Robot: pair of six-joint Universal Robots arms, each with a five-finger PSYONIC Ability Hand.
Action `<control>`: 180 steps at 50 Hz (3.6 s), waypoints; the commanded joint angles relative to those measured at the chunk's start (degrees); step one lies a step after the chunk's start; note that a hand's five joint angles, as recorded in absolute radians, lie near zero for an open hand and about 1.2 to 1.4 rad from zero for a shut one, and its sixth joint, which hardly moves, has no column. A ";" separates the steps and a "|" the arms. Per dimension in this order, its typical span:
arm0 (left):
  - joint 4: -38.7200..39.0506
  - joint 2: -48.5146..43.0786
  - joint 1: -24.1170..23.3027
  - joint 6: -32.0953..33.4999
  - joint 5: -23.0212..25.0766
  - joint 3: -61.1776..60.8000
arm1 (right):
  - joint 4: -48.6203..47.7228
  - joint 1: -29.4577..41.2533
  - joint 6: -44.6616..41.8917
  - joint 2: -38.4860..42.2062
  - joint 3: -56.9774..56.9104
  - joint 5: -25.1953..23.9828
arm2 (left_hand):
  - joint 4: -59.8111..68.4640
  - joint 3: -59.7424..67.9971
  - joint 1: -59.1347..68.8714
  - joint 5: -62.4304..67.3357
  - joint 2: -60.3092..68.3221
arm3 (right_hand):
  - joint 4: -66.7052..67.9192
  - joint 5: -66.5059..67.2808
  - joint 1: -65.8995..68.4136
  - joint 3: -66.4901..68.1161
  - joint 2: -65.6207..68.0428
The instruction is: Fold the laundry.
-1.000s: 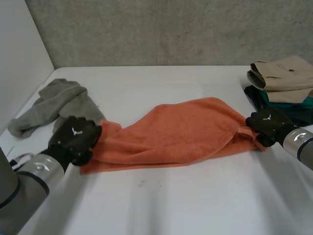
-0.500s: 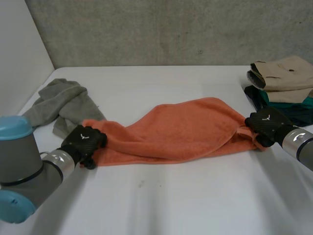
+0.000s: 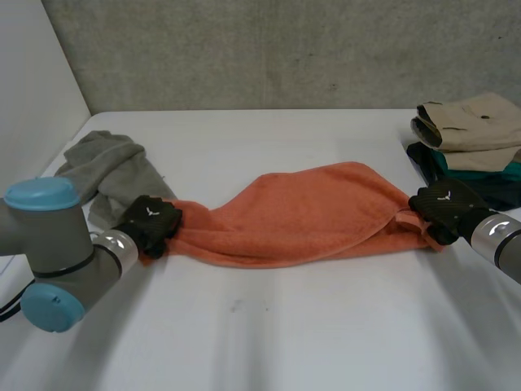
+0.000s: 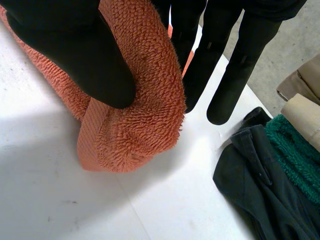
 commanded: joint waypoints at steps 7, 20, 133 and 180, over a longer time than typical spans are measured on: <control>-0.85 9.55 -1.17 -1.21 -1.41 1.18 | 2.46 -0.11 0.34 -5.26 -0.97 0.45 | 12.08 12.88 15.11 13.54 12.40 | 11.38 13.17 16.77 11.97 13.08; -15.16 35.22 0.49 -9.03 -2.29 0.04 | 35.48 -2.21 4.39 -22.41 -18.97 4.93 | 12.08 12.88 15.11 13.54 12.40 | 11.38 13.17 16.77 11.97 13.08; 10.39 18.01 -2.75 -8.95 -5.63 -8.75 | 10.29 6.30 29.26 6.85 -11.77 19.08 | 12.08 12.88 15.11 13.54 12.40 | -39.53 -37.74 -34.14 -38.94 -37.83; -17.04 7.05 1.48 -3.51 -6.77 17.39 | 22.35 7.88 -0.98 -1.16 -22.66 23.99 | 12.08 12.88 15.11 13.54 12.40 | 11.38 13.17 16.77 11.97 13.08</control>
